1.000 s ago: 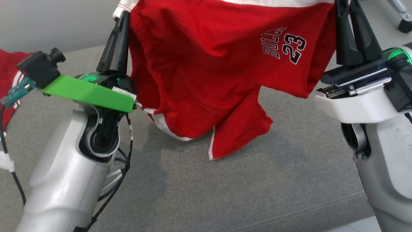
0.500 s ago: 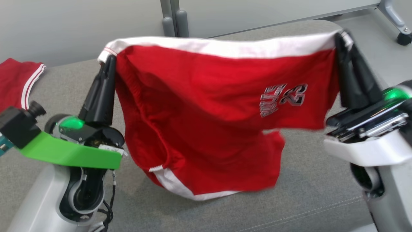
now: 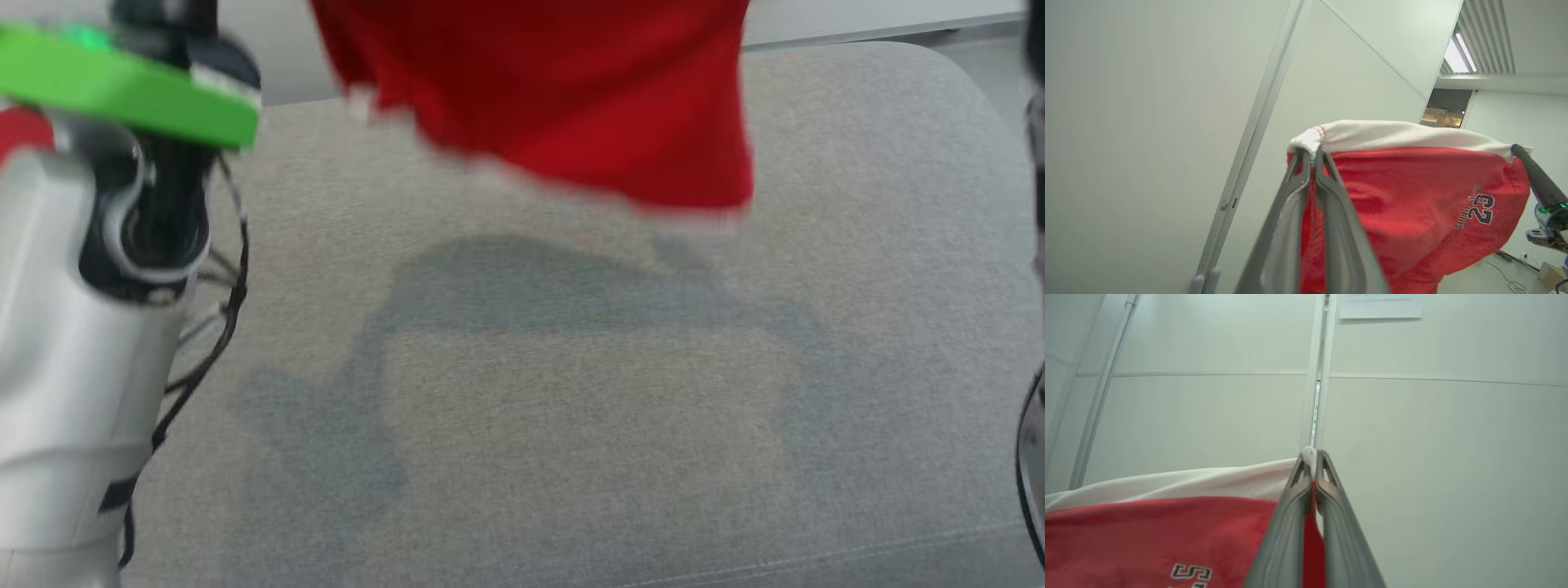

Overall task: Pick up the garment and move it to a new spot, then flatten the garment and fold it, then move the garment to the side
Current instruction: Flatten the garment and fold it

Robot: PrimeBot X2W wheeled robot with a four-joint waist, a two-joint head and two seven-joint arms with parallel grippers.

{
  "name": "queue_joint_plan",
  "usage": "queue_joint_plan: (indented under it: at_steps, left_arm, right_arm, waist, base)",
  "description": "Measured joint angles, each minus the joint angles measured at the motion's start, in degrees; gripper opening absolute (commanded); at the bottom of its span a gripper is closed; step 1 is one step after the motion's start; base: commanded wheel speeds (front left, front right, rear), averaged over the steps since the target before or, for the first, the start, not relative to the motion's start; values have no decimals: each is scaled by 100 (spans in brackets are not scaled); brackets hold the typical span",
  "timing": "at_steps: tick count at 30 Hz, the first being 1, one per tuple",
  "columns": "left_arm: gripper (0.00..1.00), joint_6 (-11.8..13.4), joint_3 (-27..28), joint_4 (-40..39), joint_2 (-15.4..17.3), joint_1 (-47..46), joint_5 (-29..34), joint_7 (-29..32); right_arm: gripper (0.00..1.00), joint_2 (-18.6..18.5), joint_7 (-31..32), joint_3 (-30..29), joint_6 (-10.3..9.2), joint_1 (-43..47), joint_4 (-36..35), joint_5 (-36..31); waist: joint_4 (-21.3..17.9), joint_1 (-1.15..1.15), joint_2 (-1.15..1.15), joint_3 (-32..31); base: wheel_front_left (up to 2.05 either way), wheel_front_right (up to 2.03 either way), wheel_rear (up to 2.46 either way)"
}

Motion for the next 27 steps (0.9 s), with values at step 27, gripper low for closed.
queue_joint_plan:
  at_steps: [27]
  left_arm:
    - [0, -719, -1015, 1845, -137, 2954, -22, -449]
  right_arm:
    - [0, 470, -722, 1894, 233, 3346, 2163, 980]
  waist:
    - [-92, 0, 0, 689]
  base:
    - [0, 0, 0]
